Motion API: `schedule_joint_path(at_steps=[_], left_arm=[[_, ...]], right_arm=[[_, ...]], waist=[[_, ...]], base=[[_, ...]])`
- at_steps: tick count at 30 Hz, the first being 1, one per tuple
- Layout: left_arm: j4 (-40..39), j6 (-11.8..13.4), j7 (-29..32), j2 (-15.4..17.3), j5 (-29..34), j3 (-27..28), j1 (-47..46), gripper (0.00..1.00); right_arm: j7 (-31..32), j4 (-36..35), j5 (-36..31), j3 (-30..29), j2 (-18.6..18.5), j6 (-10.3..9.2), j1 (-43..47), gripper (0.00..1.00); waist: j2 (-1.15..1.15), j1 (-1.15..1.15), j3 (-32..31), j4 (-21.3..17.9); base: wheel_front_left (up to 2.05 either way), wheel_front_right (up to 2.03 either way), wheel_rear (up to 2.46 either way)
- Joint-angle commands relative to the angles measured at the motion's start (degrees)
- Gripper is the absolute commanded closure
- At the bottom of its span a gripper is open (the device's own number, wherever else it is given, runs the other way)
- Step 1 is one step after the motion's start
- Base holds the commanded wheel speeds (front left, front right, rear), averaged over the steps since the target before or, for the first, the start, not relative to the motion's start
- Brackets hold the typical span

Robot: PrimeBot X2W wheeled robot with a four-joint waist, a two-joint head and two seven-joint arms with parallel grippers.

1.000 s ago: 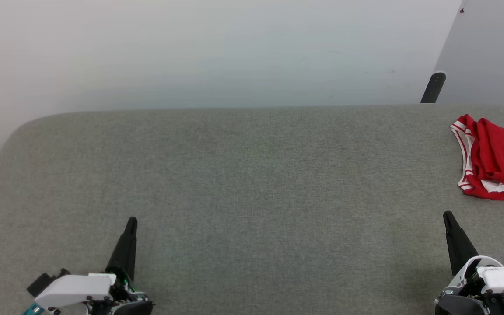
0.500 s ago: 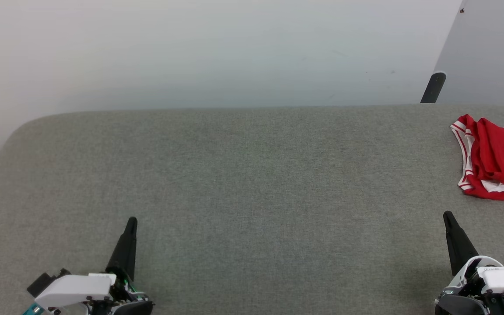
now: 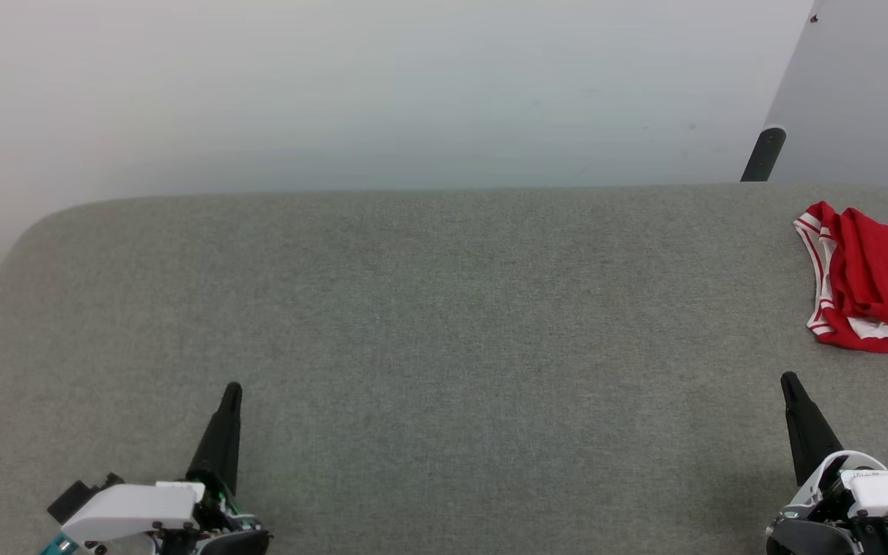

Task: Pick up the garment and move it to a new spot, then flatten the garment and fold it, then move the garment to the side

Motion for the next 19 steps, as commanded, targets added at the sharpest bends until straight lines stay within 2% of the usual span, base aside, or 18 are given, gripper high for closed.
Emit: schedule_joint_path(at_steps=[1, 19], left_arm=[[0.05, -0.2, 0.15, 0.0, -0.2, 0.14, -0.55, 1.0], [0.04, -0.2, 0.15, 0.0, -0.2, 0.14, -0.55, 1.0]], right_arm=[[0.06, -0.12, 0.24, 0.0, 0.19, 0.02, -0.12, 1.0], [0.06, -0.12, 0.24, 0.0, 0.19, 0.02, -0.12, 1.0]], waist=[[0.0, 0.0, 0.0, 0.0], [0.0, 0.0, 0.0, 0.0]], base=[[0.0, 0.0, 0.0], [0.0, 0.0, 0.0]])
